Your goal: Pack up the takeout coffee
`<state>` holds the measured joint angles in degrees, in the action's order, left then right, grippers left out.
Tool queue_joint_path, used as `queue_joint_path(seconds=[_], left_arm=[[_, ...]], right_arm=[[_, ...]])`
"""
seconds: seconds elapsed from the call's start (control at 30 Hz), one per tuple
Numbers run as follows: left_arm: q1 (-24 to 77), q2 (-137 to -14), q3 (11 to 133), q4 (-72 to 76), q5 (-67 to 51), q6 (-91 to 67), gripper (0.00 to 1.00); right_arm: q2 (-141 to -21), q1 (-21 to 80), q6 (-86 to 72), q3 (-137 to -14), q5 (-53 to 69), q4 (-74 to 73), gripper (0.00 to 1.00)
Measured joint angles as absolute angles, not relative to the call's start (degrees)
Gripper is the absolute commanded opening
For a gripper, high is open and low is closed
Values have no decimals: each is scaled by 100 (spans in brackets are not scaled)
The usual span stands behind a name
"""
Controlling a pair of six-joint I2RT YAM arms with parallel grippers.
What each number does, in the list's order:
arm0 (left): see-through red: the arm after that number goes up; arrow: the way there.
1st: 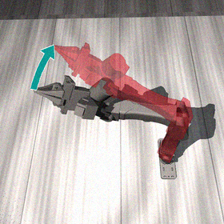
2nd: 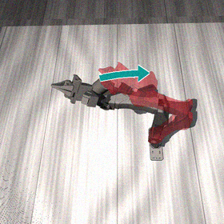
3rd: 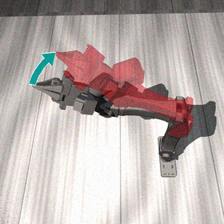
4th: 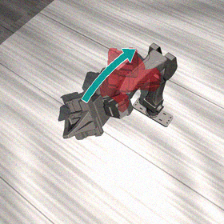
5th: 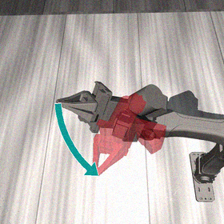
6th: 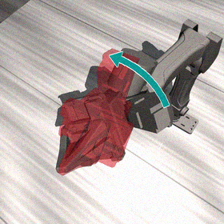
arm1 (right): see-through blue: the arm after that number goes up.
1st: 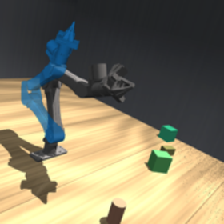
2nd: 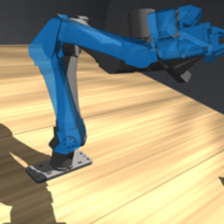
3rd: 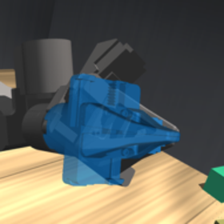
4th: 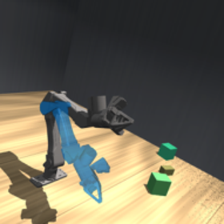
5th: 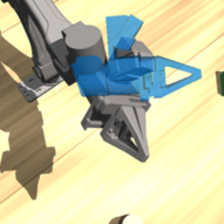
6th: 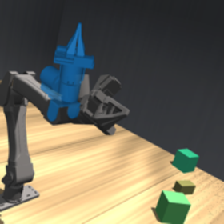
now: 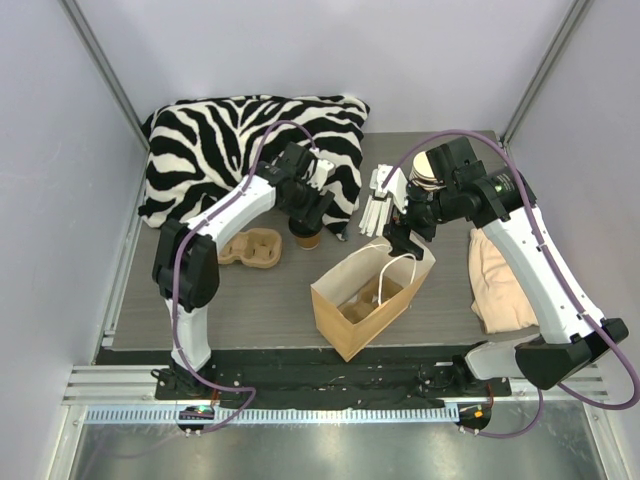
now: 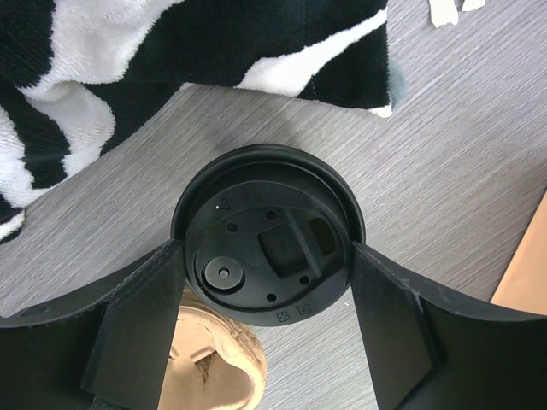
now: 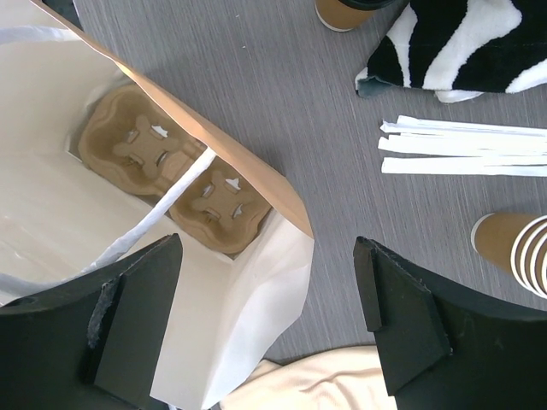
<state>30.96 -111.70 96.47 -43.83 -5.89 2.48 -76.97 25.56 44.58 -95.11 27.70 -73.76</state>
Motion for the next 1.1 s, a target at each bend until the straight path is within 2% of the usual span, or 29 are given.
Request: queue_joint_path(seconds=[0.2,0.27,0.63,1.0,1.1], left_arm=[[3135,-11174,9647,-4383,-513,349,73],[3168,-11174,9647,-4383,-464,373,72],[3529,-10984,9288,-4062,47,674,70],[3538,-10822,9115,-4021,-34,690,35],[3529,-10707,9035,-4123,-156,692,33]], right_arm=[[-7697,2556,4458,-9522,2746,-7378,90],[-7697,2556,4458,-9524,2727,-7376,93],[-7695,2556,4080,-9524,2528,-7356,100],[-7671,2539,3269,-9695,2228,-7336,100],[-7647,2528,3052,-9703,2161,-7358,100]])
